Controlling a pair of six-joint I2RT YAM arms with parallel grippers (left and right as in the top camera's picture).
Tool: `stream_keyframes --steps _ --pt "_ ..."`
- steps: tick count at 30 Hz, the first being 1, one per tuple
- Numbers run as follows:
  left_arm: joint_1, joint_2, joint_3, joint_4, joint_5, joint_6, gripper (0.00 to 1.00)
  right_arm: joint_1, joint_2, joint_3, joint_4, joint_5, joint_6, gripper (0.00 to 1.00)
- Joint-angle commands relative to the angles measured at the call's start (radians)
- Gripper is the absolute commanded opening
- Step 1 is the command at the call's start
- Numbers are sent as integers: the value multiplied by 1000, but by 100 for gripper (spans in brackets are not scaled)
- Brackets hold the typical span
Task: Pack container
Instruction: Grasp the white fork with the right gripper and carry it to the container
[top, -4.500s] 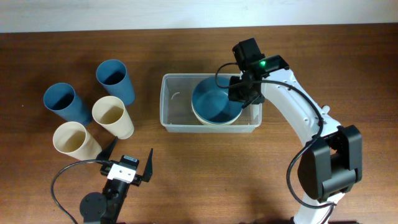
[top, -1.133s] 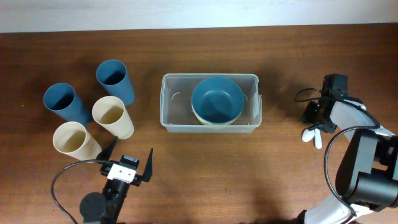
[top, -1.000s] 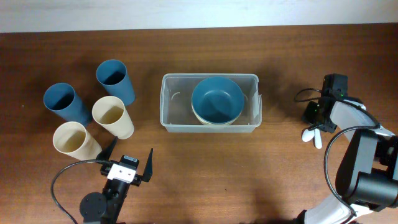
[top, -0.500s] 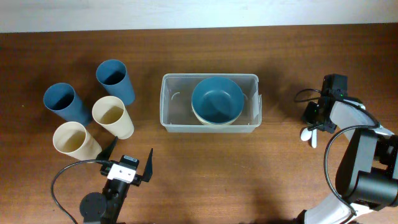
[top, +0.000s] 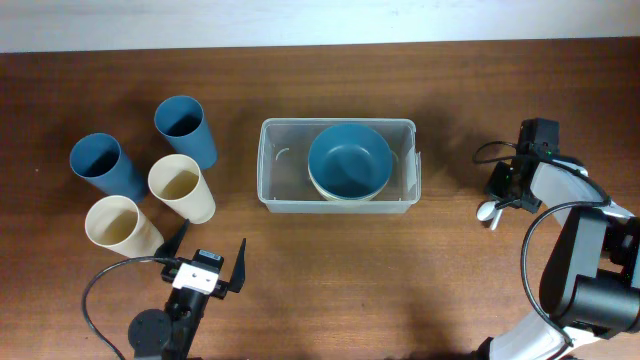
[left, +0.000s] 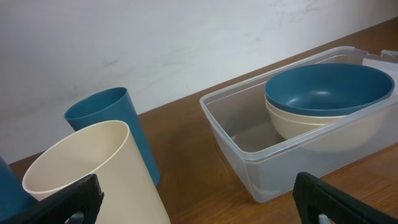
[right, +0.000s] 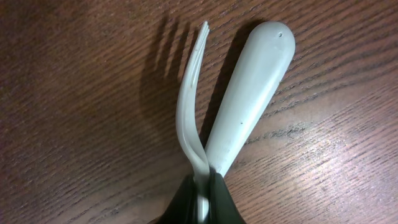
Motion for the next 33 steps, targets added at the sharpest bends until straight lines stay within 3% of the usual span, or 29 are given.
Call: stream_keyframes --steps 1,8,16,23,27,33 --pt "5 -8 -7 -1 -7 9 100 5 15 -10 -5 -11 5 4" --pt "5 -8 -7 -1 -7 9 100 5 9 10 -28 -45 5 4" --pt "5 -8 -7 -1 -7 9 100 6 -61 161 -206 -84 1 4" --pt "5 -8 -7 -1 -7 9 100 12 -115 289 -319 -373 -152 4" --pt "5 -8 -7 -1 -7 9 100 63 -120 319 -339 -545 -242 4" --pt "5 -8 -7 -1 -7 9 100 212 -119 319 -319 -549 -272 4"
